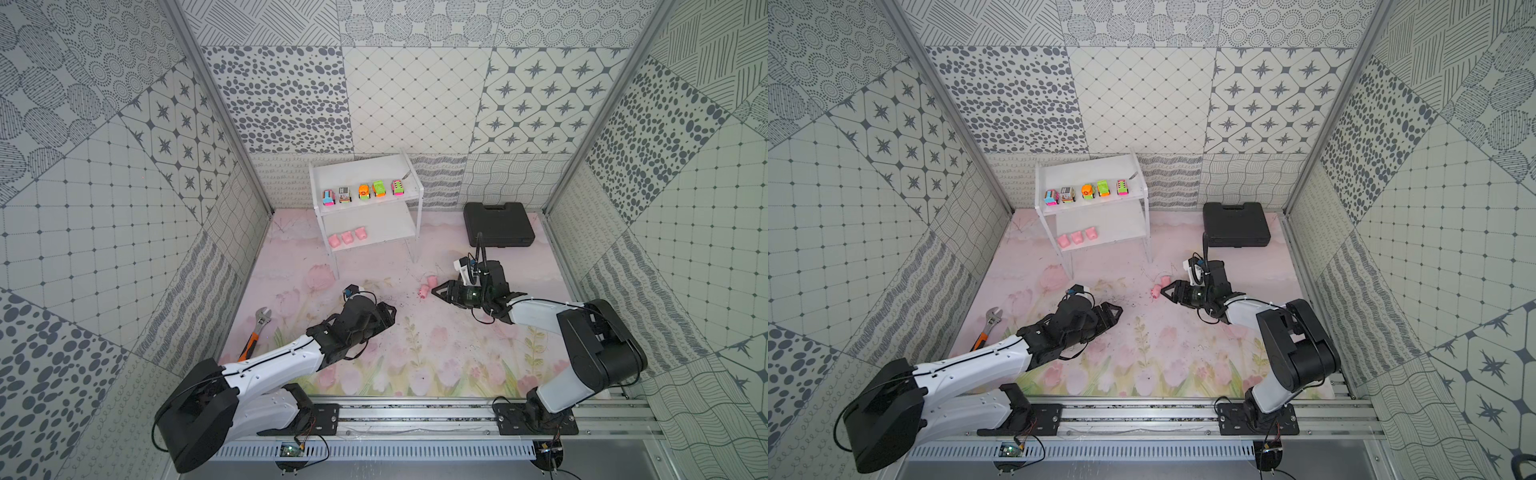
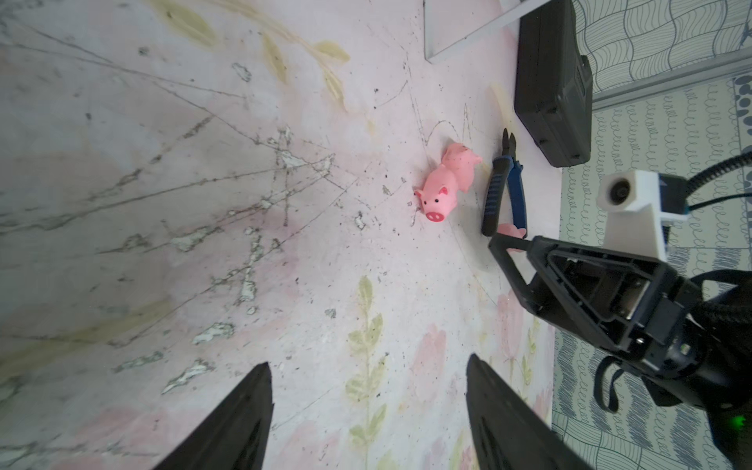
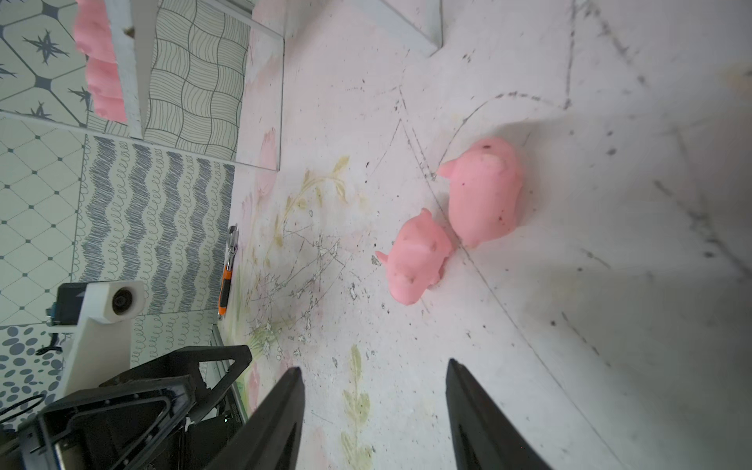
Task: Organize plastic toys on shelves
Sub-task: Pick up the plastic toy at the center of the board.
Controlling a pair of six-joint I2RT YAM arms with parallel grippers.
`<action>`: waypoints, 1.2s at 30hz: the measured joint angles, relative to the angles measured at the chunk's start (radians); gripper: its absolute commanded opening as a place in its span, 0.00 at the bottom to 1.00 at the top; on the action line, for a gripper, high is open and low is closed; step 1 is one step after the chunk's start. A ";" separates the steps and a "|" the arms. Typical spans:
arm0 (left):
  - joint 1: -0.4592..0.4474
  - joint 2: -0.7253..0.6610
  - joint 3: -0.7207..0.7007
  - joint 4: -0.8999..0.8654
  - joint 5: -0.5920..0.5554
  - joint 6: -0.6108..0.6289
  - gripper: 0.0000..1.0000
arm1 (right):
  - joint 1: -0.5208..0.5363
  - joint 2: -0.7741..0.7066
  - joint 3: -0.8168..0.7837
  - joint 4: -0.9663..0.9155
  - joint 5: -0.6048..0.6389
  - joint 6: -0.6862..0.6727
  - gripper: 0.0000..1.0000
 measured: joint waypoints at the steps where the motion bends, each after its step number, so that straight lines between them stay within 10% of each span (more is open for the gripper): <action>1: -0.002 0.019 0.013 0.007 0.005 0.000 0.77 | 0.016 0.013 0.006 0.000 0.015 0.016 0.60; 15: -0.006 -0.031 0.005 0.023 -0.025 -0.027 0.77 | 0.101 0.124 0.119 -0.034 0.245 0.224 0.40; 36: -0.006 -0.421 -0.098 -0.193 -0.173 -0.077 0.74 | 0.099 0.209 0.165 0.006 0.230 0.290 0.13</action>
